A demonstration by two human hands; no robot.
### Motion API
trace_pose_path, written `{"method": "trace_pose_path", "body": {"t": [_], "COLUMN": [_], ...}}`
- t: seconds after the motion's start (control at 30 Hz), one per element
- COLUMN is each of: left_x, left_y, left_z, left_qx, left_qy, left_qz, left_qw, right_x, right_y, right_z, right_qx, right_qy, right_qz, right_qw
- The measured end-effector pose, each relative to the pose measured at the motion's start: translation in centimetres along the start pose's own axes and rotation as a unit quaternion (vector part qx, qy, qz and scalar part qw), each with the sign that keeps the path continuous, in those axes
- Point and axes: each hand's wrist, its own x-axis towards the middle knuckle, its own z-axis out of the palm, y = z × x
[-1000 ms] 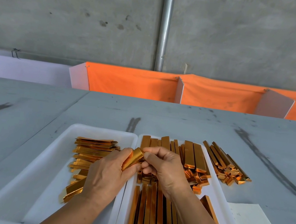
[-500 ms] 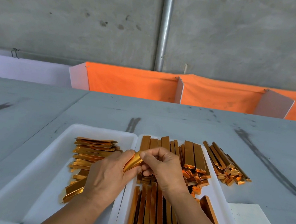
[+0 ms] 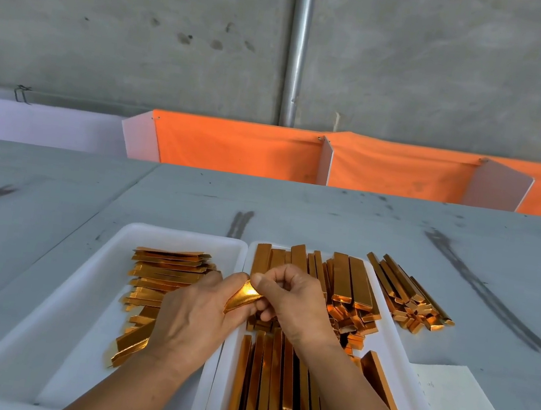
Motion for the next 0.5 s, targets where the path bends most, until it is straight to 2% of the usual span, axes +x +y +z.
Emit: {"method": "trace_pose_path", "body": {"t": [0.13, 0.23, 0.3, 0.33, 0.4, 0.43, 0.5], "left_x": [0.3, 0.7, 0.8, 0.8, 0.9, 0.9, 0.8], "left_y": [-0.1, -0.3, -0.5, -0.6, -0.9, -1.0, -0.7], "left_z": [0.1, -0.3, -0.6, -0.8, -0.9, -0.8, -0.8], "left_qx": [0.035, -0.016, -0.130, -0.213, -0.383, -0.441, -0.480], "left_qy": [0.082, 0.134, 0.139, 0.129, 0.098, 0.073, 0.033], "left_qz": [-0.001, -0.058, -0.136, -0.181, -0.237, -0.234, -0.193], "left_qw": [0.996, 0.989, 0.972, 0.951, 0.887, 0.864, 0.855], "right_x": [0.1, 0.4, 0.6, 0.6, 0.6, 0.6, 0.5], "right_y": [-0.1, -0.1, -0.2, -0.2, -0.2, -0.2, -0.2], "right_z": [-0.1, -0.5, -0.8, -0.8, -0.7, -0.7, -0.6], "right_qx": [-0.005, 0.016, 0.047, 0.063, 0.085, 0.092, 0.106], "right_qy": [0.030, 0.080, 0.095, 0.094, 0.081, 0.074, 0.057], "right_qz": [0.007, 0.017, 0.030, 0.035, 0.041, 0.042, 0.041], "right_qw": [0.999, 0.997, 0.994, 0.993, 0.992, 0.992, 0.992]}}
